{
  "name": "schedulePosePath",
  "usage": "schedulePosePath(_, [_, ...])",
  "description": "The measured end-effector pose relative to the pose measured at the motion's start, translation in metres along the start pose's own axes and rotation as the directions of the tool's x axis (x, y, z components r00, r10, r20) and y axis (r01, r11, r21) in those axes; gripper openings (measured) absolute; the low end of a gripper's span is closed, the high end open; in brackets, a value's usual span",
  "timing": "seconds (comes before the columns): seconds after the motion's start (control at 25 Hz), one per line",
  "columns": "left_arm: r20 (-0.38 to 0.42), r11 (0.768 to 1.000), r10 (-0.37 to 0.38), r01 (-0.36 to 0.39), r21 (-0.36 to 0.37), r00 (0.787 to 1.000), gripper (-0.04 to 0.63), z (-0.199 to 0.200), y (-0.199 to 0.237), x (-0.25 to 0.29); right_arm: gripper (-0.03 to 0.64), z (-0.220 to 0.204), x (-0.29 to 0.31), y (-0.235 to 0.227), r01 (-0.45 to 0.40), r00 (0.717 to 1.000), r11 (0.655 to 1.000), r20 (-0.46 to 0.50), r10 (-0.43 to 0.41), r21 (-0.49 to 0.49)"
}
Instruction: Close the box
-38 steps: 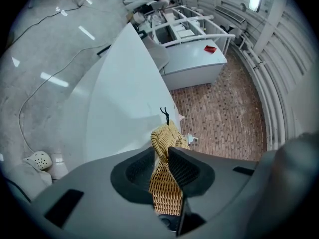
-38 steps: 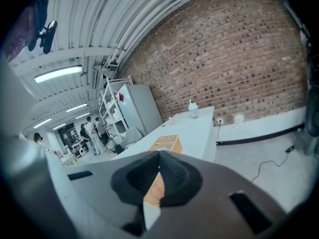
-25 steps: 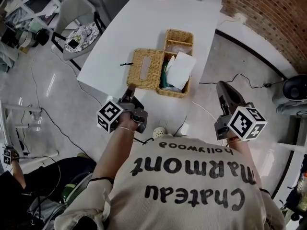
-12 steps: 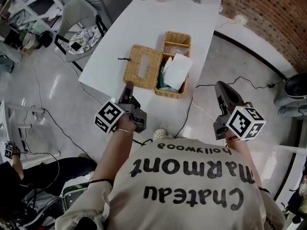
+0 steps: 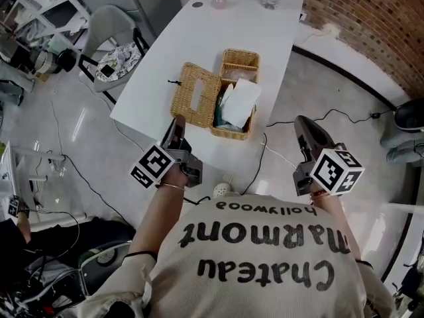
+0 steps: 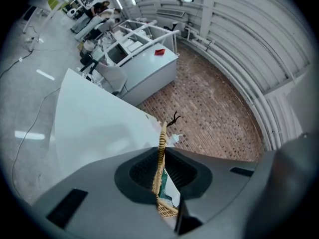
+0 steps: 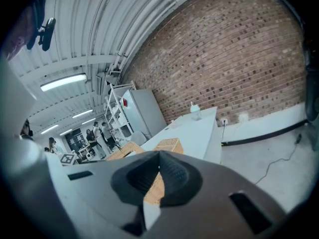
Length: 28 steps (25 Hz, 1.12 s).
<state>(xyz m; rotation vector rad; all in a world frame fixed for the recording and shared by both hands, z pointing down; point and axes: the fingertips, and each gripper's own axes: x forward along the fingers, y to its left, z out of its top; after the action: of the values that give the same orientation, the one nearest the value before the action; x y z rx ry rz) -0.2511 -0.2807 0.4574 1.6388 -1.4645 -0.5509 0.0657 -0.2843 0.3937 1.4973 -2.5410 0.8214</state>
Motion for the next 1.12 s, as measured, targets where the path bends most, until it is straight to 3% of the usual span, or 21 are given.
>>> schedulePosePath(0.4, [-0.017, 0.980, -0.006, 0.009, 0.198, 1.000, 0.043, -0.002, -0.023, -0.003, 0.003, 0.001, -0.007, -0.007, -0.009, 1.000, 1.000, 0.009, 0.009, 0.022])
schedulePosePath(1.12, [-0.068, 0.930, -0.017, 0.041, 0.365, 0.998, 0.048, -0.019, -0.061, 0.003, 0.003, 0.007, -0.007, -0.025, -0.048, 0.999, 0.998, 0.002, 0.048, 0.048])
